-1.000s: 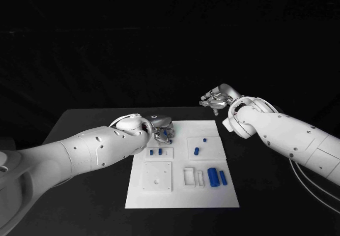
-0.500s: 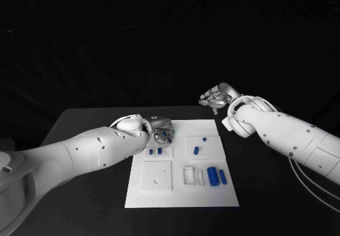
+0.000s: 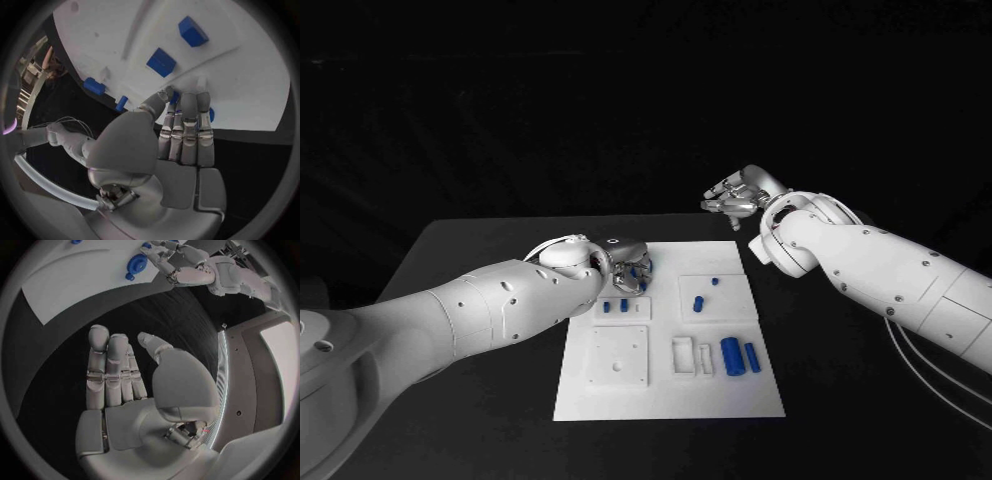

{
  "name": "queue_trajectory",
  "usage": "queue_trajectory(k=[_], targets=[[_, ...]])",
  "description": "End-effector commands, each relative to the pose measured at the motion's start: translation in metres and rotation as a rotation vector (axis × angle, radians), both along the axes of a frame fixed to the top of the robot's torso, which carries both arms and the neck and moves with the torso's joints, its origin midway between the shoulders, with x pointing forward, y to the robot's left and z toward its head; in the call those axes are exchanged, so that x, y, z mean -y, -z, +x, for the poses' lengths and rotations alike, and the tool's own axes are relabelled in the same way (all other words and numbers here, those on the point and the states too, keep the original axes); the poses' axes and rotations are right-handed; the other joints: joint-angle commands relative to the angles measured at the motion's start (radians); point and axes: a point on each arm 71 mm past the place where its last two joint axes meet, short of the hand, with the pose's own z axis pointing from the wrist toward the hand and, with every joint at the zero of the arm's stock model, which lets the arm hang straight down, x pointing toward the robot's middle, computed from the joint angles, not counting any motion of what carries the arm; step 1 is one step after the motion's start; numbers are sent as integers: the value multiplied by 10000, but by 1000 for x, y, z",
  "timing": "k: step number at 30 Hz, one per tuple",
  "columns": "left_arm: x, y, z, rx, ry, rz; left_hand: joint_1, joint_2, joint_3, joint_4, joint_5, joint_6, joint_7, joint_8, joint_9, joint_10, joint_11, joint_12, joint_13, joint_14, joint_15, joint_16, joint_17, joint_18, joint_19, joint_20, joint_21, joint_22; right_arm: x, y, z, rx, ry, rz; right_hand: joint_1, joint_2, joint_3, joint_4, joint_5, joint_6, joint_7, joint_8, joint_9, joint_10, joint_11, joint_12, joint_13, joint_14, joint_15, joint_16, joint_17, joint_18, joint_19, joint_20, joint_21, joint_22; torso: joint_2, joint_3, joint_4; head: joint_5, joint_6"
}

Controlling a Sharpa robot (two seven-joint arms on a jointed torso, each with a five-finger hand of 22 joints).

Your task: Assemble the parts on the task board

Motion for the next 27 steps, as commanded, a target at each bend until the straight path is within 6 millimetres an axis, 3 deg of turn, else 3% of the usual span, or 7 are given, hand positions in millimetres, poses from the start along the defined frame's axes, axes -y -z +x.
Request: queue_trajectory(k=[1,10,16,20,21,22,27], targets=[[2,3,-1,-122,69,51,50,82,52,18,4,-25,-7,-25,-6,59,-11,-22,-10,41,-22,66,-16,82,-68,-19,41,213,-1,-1,0,64,-86,13,-54,-19,-39,3,32,-56,31,-38,-1,30,26,-31,-11,-45,56,46,-9,182,307,39,-59,11,-2,-1,-4,1,-16],[2,4,-1,-158,48,45,50,197,26,125,-26,307,-132,-14,10,284,-136,-22,-9,59,-140,99,-29,-40,-88,-131,64,208,-2,-1,0,58,-89,15,-55,-23,-40,37,40,-43,29,-36,0,58,27,-84,-8,-57,56,82,-66,187,315,42,-88,45,-12,8,8,5,-42],[1,3,-2,-13,40,-70,169,474,-68,176,-12,836,-190,24,45,886,-276,-15,-5,299,-168,290,39,13,57,-162,201,227,-2,-1,0,57,-86,15,-55,-23,-40,37,40,-43,29,-36,0,58,27,-84,-8,-57,56,82,-66,187,315,42,-88,45,-10,8,-2,15,-53],[0,1,-2,223,26,-284,455,678,-146,18,-22,1226,-250,6,75,1460,-451,-8,10,665,-322,482,116,66,255,-303,486,246,-1,-1,0,60,-79,15,-58,-22,-42,50,40,-39,28,-37,0,66,27,-93,-6,-69,57,90,-86,184,310,44,-106,57,-6,8,-3,19,-35],[0,1,-2,285,23,-349,506,722,-120,-33,-121,1267,-260,-5,70,1526,-469,-14,9,734,-344,514,134,72,276,-334,567,247,-1,-1,0,60,-78,15,-58,-22,-42,50,40,-39,28,-37,0,66,27,-93,-6,-69,57,90,-86,184,310,44,-106,57,-7,9,-4,22,-33],[0,0,-2,337,20,-405,572,773,-5,-117,-431,1291,-266,-12,62,1567,-475,-16,9,787,-356,531,148,80,275,-359,659,250,-1,-1,0,59,-78,15,-58,-22,-42,50,40,-39,28,-37,0,66,27,-93,-6,-69,57,90,-86,184,310,44,-106,57,-6,8,-3,23,-30],[-2,-1,-2,414,-23,-668,306,734,338,-277,-424,1308,-275,-14,52,1562,-475,-16,9,840,-357,483,206,106,74,-357,1160,218,-1,-1,0,64,-73,16,-66,-21,-47,58,28,-39,27,-37,-1,66,27,-95,-6,-73,59,92,-92,183,308,45,-113,61,-12,6,3,12,-33]])
